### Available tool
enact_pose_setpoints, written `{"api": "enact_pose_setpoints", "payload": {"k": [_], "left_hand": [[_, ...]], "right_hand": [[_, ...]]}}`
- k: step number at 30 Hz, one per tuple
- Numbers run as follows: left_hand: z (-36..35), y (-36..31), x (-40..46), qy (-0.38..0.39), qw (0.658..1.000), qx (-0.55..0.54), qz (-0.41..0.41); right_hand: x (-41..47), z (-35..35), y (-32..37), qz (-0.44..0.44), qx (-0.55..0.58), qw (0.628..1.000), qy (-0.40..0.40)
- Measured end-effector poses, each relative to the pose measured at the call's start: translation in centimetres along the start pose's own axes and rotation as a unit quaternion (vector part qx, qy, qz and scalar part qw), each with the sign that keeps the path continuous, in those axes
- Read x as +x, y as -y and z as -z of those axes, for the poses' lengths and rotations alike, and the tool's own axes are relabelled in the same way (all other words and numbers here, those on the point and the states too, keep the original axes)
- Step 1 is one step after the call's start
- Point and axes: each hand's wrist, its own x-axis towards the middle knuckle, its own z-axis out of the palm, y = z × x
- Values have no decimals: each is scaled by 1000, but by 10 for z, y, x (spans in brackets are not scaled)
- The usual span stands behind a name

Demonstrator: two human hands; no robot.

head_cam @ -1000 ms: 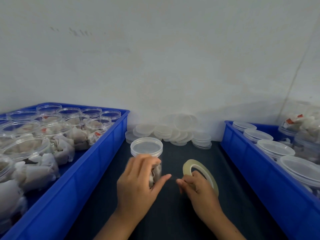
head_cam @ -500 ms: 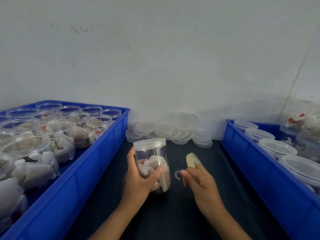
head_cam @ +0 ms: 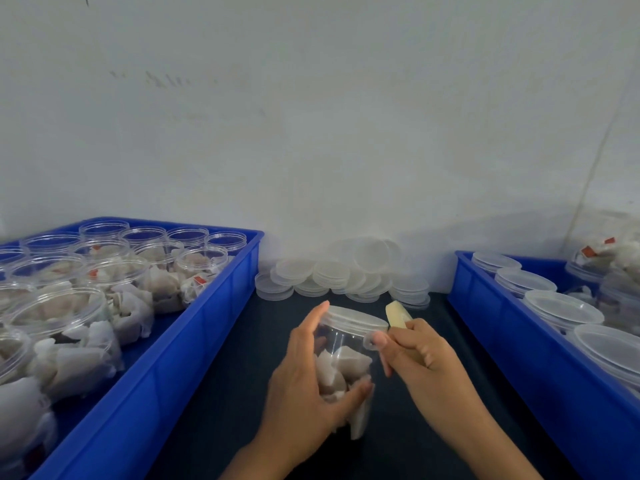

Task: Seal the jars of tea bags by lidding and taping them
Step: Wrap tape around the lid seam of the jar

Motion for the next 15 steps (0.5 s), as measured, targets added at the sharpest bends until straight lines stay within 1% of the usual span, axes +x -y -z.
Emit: {"api": "enact_pose_setpoints", "payload": {"k": [4,7,12,15], "left_hand": [[-4,-4,2,0,996,-84,17],[-6,-6,3,-14,994,-108,27],[-7,-8,6,-15,995,-96,40],[-9,-9,7,-31,994,-93,45]], "right_hand": [[-3,-5,6,-2,-3,1000,-10],[-5,-8,8,-2,-15,1000,-11],[-4,-10,10,-1,-2,1000,-27],[-4,-10,11,-6,2,1000,-30]]}}
